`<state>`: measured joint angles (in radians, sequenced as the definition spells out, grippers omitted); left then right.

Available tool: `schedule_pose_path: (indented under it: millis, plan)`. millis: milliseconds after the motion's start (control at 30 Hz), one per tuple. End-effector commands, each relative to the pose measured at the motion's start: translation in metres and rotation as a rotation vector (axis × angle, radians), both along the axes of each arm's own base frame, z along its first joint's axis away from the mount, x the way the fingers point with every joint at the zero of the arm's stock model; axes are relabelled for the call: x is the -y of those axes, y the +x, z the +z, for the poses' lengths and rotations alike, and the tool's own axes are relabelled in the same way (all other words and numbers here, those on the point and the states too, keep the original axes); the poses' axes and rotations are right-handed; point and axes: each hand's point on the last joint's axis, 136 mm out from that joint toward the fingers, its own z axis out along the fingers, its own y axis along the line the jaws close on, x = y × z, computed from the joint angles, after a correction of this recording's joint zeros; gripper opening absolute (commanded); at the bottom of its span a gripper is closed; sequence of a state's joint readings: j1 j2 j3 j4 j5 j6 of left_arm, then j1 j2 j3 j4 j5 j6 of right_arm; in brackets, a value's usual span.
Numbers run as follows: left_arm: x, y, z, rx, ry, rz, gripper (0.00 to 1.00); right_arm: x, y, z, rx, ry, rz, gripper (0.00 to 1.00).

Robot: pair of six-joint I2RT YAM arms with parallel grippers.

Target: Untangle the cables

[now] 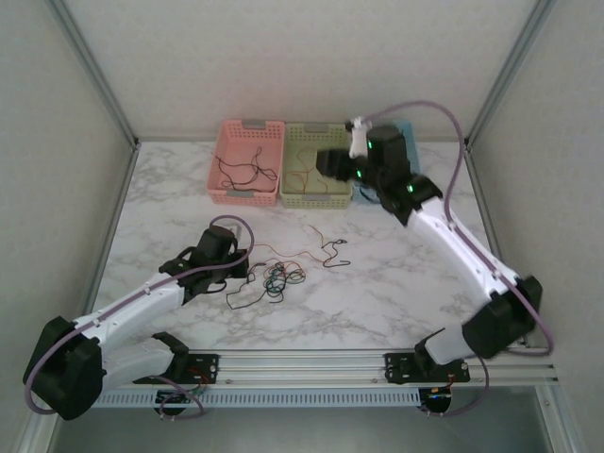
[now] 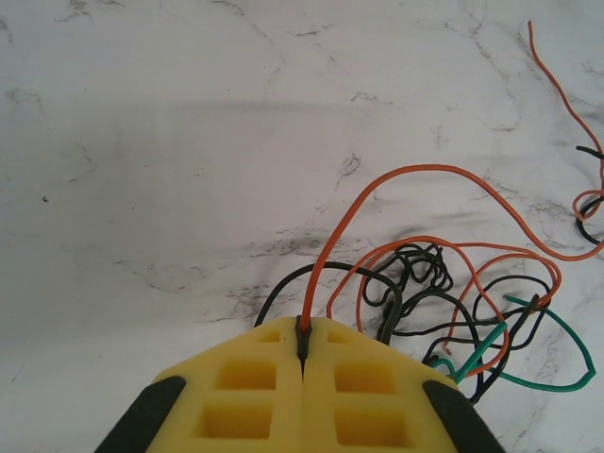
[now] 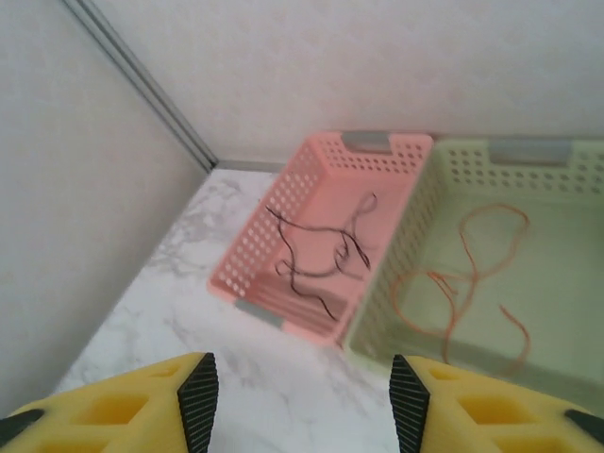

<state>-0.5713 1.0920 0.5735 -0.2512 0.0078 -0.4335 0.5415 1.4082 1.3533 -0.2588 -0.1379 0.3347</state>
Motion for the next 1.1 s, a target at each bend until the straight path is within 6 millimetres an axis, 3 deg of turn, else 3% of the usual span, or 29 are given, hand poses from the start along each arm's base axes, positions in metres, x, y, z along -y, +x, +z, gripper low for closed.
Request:
schedule_pose_path:
  millis: [0,167,300,433,600,767,1067]
  plan:
    - [0.004,-0.004,0.003,0.011,-0.033,-0.03,0.0,0.016,-0.024,-0.065,-0.045,-0.1,0.012,0.52]
    - [0.023,-0.007,0.029,0.032,-0.124,-0.073,0.0,0.028,-0.073,-0.133,-0.158,-0.107,0.087,0.54]
    - [0.036,-0.009,0.06,0.071,-0.162,-0.106,0.0,0.033,-0.086,-0.172,-0.21,-0.104,0.094,0.63]
    - [0.043,-0.011,0.082,0.101,-0.165,-0.133,0.0,0.044,-0.075,-0.198,-0.254,-0.168,0.008,0.64]
    - [0.043,-0.017,0.083,0.093,-0.157,-0.146,0.0,0.036,-0.064,-0.214,-0.328,-0.179,-0.003,0.64]
    - [0.039,-0.022,0.096,0.11,-0.166,-0.149,0.0,0.045,-0.05,-0.24,-0.389,-0.242,-0.098,0.66]
    - [0.023,-0.029,0.111,0.126,-0.132,-0.123,0.0,0.043,-0.046,-0.274,-0.476,-0.317,-0.089,0.62]
